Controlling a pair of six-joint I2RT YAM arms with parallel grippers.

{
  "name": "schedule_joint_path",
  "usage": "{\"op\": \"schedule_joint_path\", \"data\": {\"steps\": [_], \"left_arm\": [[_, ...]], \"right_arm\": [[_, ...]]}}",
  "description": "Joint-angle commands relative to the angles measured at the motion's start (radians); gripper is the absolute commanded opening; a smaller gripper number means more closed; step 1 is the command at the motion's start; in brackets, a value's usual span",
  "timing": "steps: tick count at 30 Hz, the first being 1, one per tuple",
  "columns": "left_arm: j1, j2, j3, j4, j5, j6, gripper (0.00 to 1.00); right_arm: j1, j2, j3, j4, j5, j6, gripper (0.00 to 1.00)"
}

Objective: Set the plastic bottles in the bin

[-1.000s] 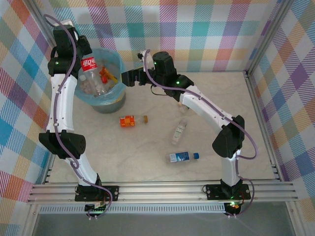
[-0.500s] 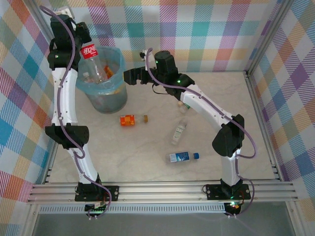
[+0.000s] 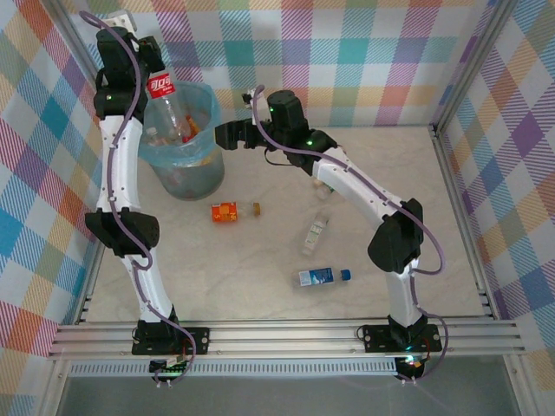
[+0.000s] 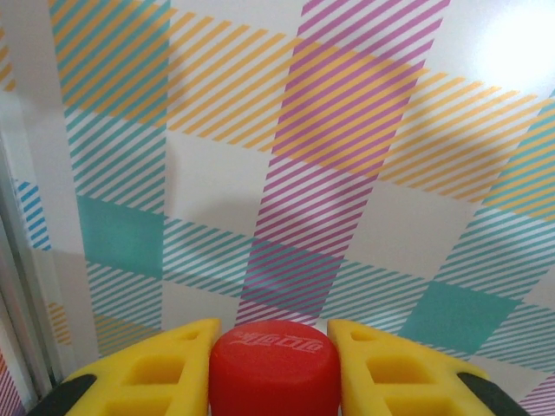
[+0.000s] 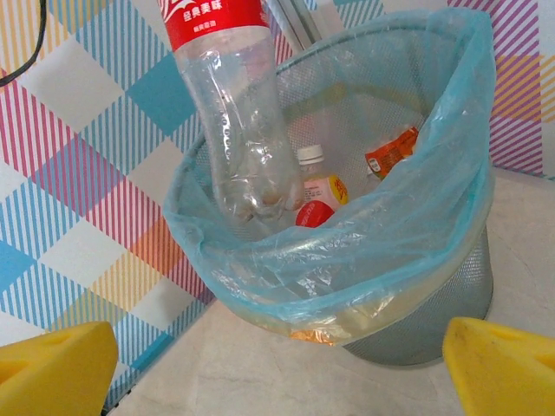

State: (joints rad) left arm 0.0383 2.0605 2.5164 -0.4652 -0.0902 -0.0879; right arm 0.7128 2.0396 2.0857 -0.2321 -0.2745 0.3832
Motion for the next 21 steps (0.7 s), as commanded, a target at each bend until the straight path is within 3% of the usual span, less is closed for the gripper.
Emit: {"op": "schedule_joint_path", "data": {"steps": [1,5,10,13,16,21], "left_arm": [[0.019,0.011,0.011,0.021,0.019,0.019,0.0],[0.019,-0.044,-0.123,0.044,0.079,0.066,0.0],[0.02,-0.257,-0.62,0.437,0.089,0.073,0.0],[0.019,-0.333,-0.801,0.619,0.1,0.08,0.0],[0.021,-0.366,-0.883,0.69,0.118,0.087,0.0],[0.02,-0.389,-0.933,0.663,0.152,0.106,0.02]], "right_arm": [[-0.003,0.014,0.048,-0.012,-0.02,0.013,0.96],[-0.003,0.013,0.044,-0.023,-0.022,0.009,0.96],[-0.003,0.011,0.033,-0.029,-0.023,0.009,0.96],[-0.003,0.008,0.025,-0.027,-0.026,0.011,0.96],[-0.003,0.007,0.019,-0.028,-0.031,0.014,0.95],[-0.004,0.007,0.016,-0.035,-0.046,0.025,0.96]]}}
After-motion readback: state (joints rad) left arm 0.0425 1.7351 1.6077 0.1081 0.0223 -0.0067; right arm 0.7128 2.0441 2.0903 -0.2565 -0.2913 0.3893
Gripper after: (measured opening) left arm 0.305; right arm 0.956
